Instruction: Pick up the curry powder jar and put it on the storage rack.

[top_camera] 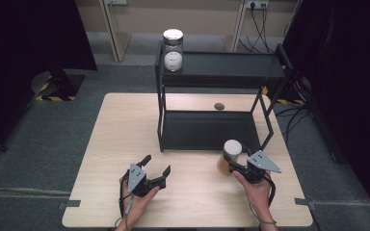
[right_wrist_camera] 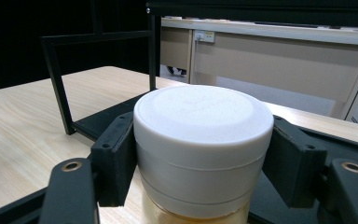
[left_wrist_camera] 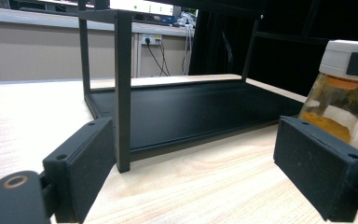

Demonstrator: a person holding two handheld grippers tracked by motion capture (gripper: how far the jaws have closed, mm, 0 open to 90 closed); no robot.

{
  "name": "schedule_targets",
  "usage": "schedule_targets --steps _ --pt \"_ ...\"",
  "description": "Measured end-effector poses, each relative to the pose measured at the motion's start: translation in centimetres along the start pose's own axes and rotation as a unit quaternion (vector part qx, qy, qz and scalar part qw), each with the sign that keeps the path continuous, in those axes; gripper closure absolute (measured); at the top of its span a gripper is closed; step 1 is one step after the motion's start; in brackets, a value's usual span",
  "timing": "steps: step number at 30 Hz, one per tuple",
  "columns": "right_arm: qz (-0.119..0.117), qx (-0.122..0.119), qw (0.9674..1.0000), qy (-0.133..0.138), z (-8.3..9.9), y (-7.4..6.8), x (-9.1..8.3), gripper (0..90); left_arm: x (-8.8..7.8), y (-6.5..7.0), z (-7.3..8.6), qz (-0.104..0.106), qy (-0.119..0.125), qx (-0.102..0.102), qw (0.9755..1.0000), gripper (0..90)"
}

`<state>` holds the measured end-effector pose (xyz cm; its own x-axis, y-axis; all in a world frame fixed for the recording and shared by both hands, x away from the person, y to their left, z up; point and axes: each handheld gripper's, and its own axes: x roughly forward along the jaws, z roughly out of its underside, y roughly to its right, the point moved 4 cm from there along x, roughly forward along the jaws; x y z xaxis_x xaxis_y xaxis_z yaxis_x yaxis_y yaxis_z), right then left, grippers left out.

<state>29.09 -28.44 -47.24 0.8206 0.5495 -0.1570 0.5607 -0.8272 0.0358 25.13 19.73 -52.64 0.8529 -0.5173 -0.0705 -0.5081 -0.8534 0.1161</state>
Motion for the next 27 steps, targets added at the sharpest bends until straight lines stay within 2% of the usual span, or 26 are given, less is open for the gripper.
schedule_targets --steps 9,27 --pt "0.007 -0.001 1.0000 0.001 -0.2 -0.3 -0.2 33.8 0.0 0.0 0.0 0.000 -0.001 -0.001 1.0000 12.6" --pt "0.024 0.002 0.9980 0.058 -2.9 -0.3 -2.3 33.8 0.0 0.0 0.0 -0.001 0.001 -0.001 1.0000 12.6"
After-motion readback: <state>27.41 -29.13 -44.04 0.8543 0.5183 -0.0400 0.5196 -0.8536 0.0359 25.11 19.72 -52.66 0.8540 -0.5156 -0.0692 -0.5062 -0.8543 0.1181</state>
